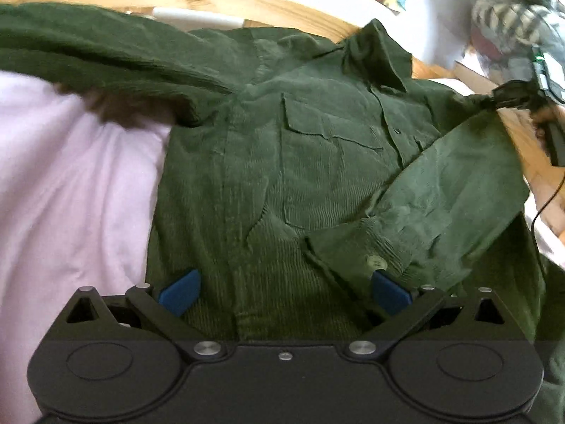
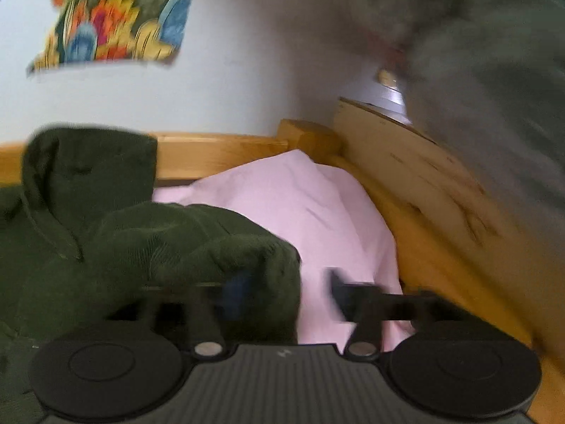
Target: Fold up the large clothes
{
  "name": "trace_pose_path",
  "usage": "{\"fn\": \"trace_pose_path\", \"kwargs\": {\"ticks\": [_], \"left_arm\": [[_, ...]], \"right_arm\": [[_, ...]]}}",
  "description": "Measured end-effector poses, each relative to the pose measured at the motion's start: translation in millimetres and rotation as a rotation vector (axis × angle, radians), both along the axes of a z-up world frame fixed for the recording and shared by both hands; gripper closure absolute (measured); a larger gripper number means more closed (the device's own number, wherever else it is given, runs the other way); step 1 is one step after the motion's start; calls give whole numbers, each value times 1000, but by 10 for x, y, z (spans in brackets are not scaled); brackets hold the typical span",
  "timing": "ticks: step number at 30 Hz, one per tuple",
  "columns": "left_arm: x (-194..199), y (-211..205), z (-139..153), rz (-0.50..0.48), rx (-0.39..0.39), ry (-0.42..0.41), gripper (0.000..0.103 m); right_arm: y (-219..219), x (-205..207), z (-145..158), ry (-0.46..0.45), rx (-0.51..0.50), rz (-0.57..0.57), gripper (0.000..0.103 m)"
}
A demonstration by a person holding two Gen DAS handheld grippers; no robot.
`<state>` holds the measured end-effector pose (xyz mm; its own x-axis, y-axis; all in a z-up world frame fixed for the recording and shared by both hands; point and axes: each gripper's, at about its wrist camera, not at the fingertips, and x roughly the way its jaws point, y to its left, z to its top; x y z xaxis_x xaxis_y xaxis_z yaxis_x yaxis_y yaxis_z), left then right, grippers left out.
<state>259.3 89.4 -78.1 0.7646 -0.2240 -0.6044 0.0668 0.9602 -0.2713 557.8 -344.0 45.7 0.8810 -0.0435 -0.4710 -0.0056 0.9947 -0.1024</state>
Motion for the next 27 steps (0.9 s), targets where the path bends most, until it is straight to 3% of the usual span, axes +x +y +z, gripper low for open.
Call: {"fn": "trace_pose_path", "kwargs": {"ticks": [4,7,11,12,13,14,15,19,24,27], "left_arm": [[-11,47,27,7,-24,5,1],[-5,110,38,30,-70,12,1],[-10,76,43,27,-50,10,1],[-19,64,52,22,-45,9,1],[-27,57,58,17,-46,8,1],[-31,56,65,14,-47,6,1],[-37,57,78,16,-49,3,1],[-74,102,158,45,-63,-22,1],[-127,217,304,144,-60,-35,1],[-141,313,417,231,-10,-44,1]], "right_arm": [[-269,-455,-82,27,103,115,20],[-393,-688,-306,112,74,229,19],[-584,-830,-643,170,83,249,21],[-627,-827,-697,178,110,238,25],[-674,-808,-762,199,140,223,49],[-710,-763,-813,238,166,213,67],[-746,-737,-862,280,209,197,78],[-714,-854,-831,217,211,124,87],[-659,-850,-878,233,213,28,83],[-515,-949,-840,224,245,-8,51]]}}
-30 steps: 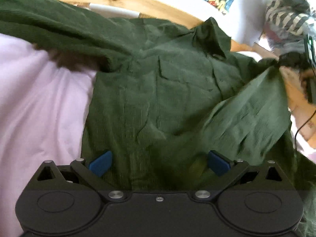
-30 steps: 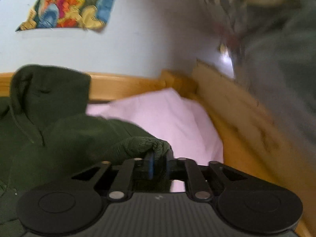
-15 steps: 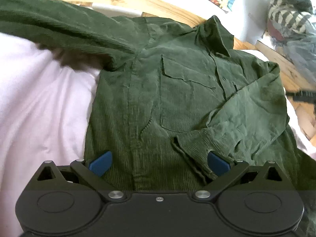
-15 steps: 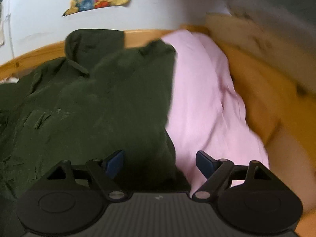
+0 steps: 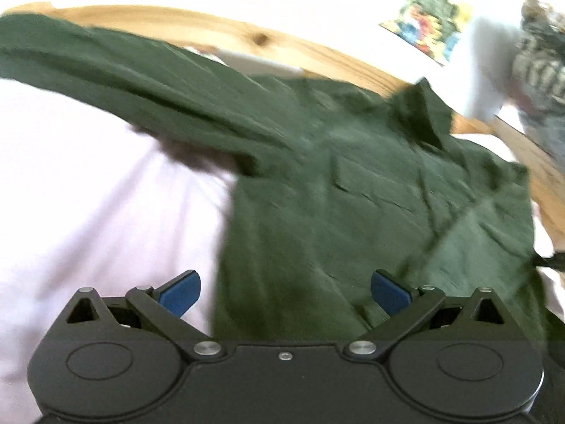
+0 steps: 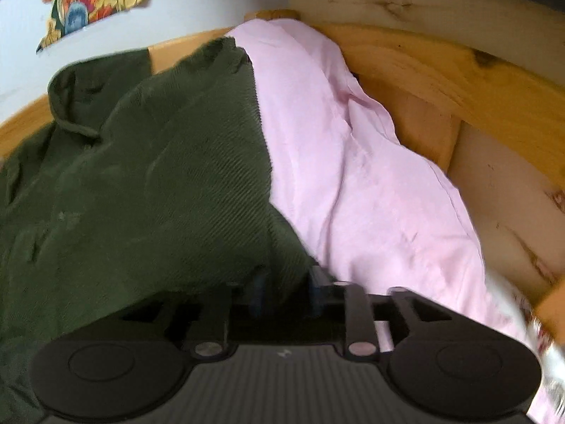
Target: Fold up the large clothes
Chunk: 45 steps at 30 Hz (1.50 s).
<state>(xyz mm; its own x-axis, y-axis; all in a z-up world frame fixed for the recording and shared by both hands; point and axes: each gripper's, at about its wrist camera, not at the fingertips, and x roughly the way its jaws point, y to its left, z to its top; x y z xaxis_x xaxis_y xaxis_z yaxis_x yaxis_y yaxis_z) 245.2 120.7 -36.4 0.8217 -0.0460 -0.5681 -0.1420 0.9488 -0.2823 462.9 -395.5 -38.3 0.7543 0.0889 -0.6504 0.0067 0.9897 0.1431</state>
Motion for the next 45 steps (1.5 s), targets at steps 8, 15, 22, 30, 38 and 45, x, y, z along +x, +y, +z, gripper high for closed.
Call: {"fn": "trace_pose_path", "kwargs": {"ticks": [8,15,22,30,38,45], "left_arm": [[-153,800,456,310,3,-64,1],[-293,1784,664,517,-87,-210,1],[-181,2202,620,660,-205,-334,1],[-240,2432,548,829,-234,-422,55],[-255,2243,676,778,-113,-519,100],[-127,1747,1139,575,27,-626,100]], "right_arm": [[213,-533,272,-82,82,87,10],[678,-965,440,-167,107,238,0],[1191,-1164,353,-132,69,406,0],[1463,-1335,125,-46,7,522,0],[1467,-1375,108,-43,37,542,0],[1331,-1378,204,-98,100,514,0]]}}
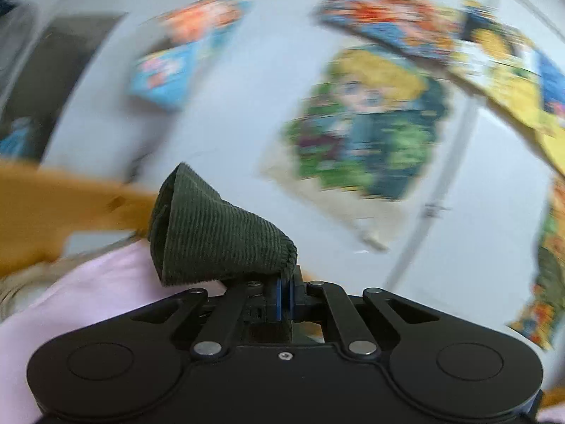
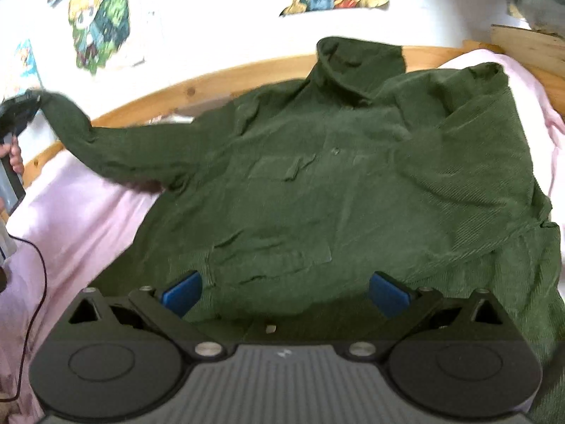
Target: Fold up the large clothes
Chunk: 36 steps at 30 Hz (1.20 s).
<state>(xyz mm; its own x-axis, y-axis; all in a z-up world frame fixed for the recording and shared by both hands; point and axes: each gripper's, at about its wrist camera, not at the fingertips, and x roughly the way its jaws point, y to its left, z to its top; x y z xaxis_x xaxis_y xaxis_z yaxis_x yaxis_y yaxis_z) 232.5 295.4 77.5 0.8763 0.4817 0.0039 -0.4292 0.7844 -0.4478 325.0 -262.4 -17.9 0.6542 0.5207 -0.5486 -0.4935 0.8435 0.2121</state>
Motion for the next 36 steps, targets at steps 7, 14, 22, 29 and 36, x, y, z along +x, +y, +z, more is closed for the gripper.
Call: {"fn": "trace_pose_path", "kwargs": {"ticks": [7,14,22,29,36], "left_arm": [[360,-1095,719,-400,288,-97,100],[515,-2762,454,-879,475,-62,100],[712,-3715,-513,-1274,364,275,68],[663,-3090,-600,-1176,232,322,30],[1235,-2179,-796,-772,73,552,20]], "right_arm": [[-214,-59,91,-81,-48,-84,0],[-744,-115,39,-130,-170,-292,0],[-1331,-133,-87,-86,-153,-508,0],[-996,-42,-65,-108,-134,-367,0],[-144,4,-523,-144,-532,-36,0]]}}
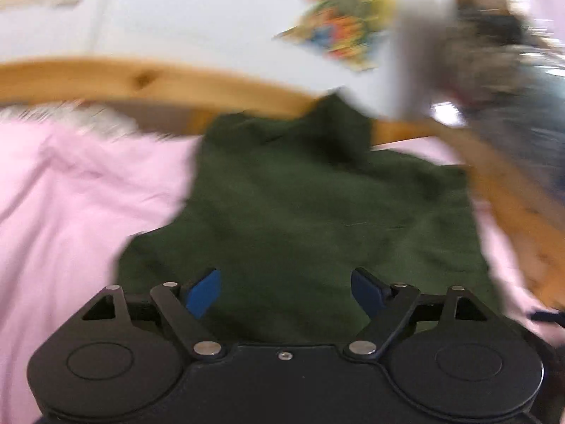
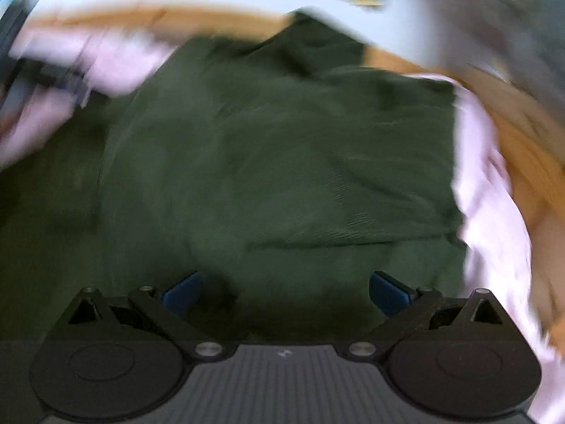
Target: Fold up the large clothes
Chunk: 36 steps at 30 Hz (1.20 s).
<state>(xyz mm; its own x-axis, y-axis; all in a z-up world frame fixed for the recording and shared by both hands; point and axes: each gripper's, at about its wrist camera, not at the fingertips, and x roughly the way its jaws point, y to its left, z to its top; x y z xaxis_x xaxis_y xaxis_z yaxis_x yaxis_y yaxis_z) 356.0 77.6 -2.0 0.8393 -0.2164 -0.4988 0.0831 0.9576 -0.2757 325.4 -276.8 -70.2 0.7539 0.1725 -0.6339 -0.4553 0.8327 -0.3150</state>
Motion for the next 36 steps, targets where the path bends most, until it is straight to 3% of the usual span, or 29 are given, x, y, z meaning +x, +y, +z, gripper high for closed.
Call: {"fn": "trace_pose_path", "kwargs": {"ticks": [2,3,7,9,12,14,16,18,22,26,29,33,36], "left_arm": [[175,136,-108,64,21,61,20],[263,170,-163,84,31,86,20],[485,250,-438,150,67,203,22],[496,277,-509,149,62,200,20],[457,251,-465,137,80,193,19],[392,272,-373,137,40,204,18],[273,303,-287,132,-18,209,15],[125,306,-198,122,-55,205,8],[-286,278,-13,99,-71,213,5],[-725,252,175,141,-54,234,1],[-982,230,185,109,-72,207,1],[-1039,244,-97,22,-138,82,1],[-1014,297,-276,80,-196,51,1]], "right_arm": [[105,-16,-149,-23,-116,14,0],[106,-23,-174,-33,-126,16,0],[-5,-37,-61,-18,-41,-19,0],[-45,-38,11,-41,7,-27,0],[-66,-28,-7,-21,2,-41,0],[-34,-8,-121,14,-57,-50,0],[-30,-59,-196,-19,-73,-53,0],[-39,-102,-140,-50,-48,-61,0],[-94,-50,265,-151,80,-23,0],[-46,415,720,-183,150,-32,0],[77,1029,1067,-154,175,-82,0],[252,1866,1539,-125,241,-228,0],[325,2458,1731,-161,371,-275,4]]}}
